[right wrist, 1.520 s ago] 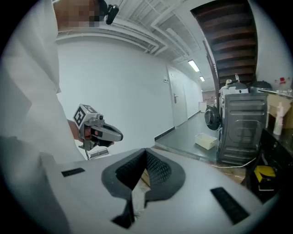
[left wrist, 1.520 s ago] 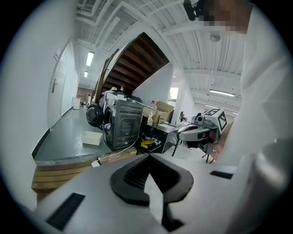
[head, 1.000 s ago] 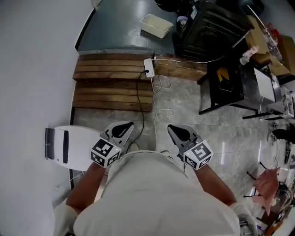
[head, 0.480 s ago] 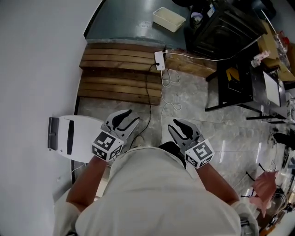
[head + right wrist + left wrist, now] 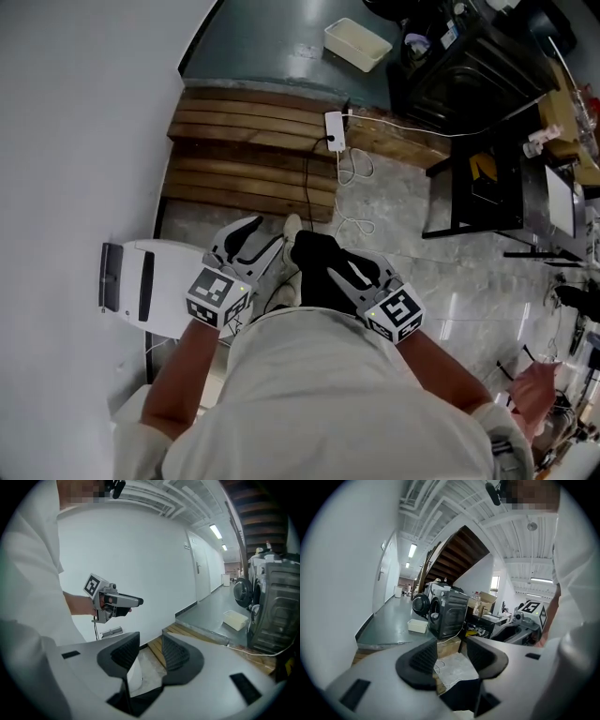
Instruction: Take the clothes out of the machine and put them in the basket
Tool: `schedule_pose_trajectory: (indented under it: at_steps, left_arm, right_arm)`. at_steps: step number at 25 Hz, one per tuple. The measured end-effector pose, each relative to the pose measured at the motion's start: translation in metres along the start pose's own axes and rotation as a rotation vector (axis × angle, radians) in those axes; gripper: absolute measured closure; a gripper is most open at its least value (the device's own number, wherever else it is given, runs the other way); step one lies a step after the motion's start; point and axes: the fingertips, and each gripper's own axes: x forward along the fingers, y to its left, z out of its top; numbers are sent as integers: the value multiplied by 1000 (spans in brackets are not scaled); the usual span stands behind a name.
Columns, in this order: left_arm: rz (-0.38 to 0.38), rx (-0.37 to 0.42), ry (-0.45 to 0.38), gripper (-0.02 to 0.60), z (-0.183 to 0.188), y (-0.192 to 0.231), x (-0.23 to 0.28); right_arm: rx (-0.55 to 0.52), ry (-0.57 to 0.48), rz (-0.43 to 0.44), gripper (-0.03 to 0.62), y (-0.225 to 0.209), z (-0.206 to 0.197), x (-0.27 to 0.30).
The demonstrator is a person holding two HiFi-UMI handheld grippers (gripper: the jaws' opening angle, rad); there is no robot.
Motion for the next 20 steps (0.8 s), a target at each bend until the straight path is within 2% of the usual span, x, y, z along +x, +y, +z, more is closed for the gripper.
schedule_pose_trajectory:
  at_steps: [8, 14, 20]
  left_arm:
    - [56, -35, 42, 376, 26, 84, 65]
    - [63, -65, 101, 376, 59, 172, 152]
    - [57, -80, 142, 379, 135, 251, 251]
  right_arm:
    - [9, 24, 109, 442, -84, 29, 87]
    - [17, 49, 162, 442, -196, 58, 158]
    - [36, 61, 146, 442, -326, 114, 211]
